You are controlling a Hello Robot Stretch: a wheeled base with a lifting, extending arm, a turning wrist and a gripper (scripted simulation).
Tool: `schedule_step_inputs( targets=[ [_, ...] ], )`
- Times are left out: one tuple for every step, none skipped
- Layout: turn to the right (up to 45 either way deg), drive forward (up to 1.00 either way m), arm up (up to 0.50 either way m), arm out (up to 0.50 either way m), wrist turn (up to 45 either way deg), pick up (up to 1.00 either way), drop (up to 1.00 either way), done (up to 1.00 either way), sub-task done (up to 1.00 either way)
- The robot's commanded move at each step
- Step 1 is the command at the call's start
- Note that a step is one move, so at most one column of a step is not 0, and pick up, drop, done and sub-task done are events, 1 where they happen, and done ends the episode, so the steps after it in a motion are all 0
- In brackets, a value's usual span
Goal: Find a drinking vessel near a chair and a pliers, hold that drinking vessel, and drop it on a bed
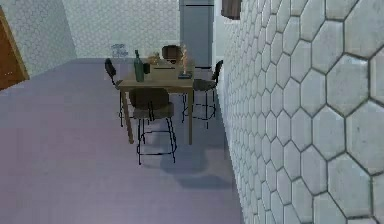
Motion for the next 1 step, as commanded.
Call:
schedule_step_inputs(
  targets=[
    [3.0,0.0,0.0,0.0,0.0,0.0,0.0,0.0,0.0]
  ],
)
